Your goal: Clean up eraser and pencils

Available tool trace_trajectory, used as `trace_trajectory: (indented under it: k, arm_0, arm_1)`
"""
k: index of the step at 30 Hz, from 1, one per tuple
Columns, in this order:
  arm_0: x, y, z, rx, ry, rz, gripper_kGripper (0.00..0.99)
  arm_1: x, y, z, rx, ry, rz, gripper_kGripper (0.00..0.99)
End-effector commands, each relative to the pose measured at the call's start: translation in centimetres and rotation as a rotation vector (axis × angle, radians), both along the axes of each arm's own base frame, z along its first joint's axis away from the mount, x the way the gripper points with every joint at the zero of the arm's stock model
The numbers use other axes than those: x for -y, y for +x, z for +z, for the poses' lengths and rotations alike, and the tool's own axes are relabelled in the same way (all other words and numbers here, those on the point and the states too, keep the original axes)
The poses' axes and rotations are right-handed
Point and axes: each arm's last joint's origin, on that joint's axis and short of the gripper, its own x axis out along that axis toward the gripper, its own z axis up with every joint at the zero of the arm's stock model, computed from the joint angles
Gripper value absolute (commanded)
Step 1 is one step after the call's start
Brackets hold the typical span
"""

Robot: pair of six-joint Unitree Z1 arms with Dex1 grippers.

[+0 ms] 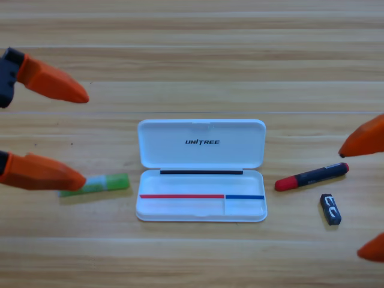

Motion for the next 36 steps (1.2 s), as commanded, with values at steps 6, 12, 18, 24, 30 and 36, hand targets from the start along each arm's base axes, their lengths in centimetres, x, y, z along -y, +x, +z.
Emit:
trace_trajectory:
  k: [6,12,18,24,30,36]
  arm_0:
    - [1.8,3.1,-1.1,0.086,0.280,0.077,0.989]
    - [2.7,5.2,-2.4,0.141,0.463,0.113,0.989]
    - [3.7,6.7,-3.4,0.141,0.578,0.110,0.988]
    - [5.7,8.9,-5.2,0.079,0.673,0.065,0.988]
    - [7.4,11.7,-8.1,0.013,0.764,0.030,0.988]
    - [8.3,13.4,-10.3,-0.067,0.812,0.048,0.985]
  arm_1:
    - [0.5,5.0,-2.8,-0.061,-0.181,-0.478,0.982]
    - [-0.3,7.7,-4.7,-0.112,-0.282,-0.765,0.980]
    - [-1.3,9.8,-8.0,-0.221,-0.424,-0.834,0.980]
    - [-2.9,12.4,-11.8,-0.330,-0.520,-0.930,0.988]
    - [-4.2,14.3,-14.8,-0.419,-0.561,-1.072,0.980]
    - [-4.9,15.6,-17.3,-0.410,-0.584,-1.105,0.907]
